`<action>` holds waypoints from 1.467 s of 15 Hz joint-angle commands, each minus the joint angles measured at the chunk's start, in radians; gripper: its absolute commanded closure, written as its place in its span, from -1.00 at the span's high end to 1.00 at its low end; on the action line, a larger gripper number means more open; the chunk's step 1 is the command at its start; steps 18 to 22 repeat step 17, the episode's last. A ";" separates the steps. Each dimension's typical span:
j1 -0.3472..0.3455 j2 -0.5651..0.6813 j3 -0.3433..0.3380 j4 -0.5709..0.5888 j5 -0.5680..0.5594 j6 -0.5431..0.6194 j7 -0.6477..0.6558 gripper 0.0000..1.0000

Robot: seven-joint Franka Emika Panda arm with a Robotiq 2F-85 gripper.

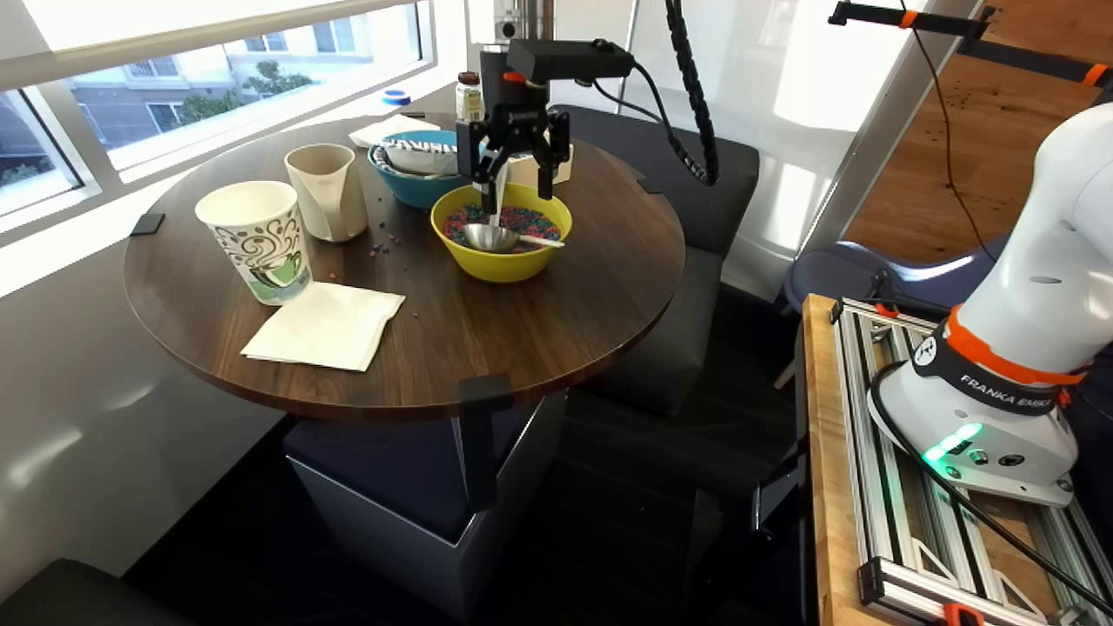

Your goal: Use the white spoon to place cereal from the yellow bowl into the black and white bowl.

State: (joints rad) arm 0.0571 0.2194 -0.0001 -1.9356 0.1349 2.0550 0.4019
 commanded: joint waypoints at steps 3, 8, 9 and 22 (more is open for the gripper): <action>0.008 -0.133 0.010 -0.053 -0.113 0.034 -0.111 0.99; -0.002 -0.255 0.019 -0.124 -0.178 0.169 -0.225 1.00; -0.005 -0.273 0.019 -0.139 -0.163 0.199 -0.257 1.00; -0.012 -0.277 0.016 -0.131 -0.038 0.191 -0.391 1.00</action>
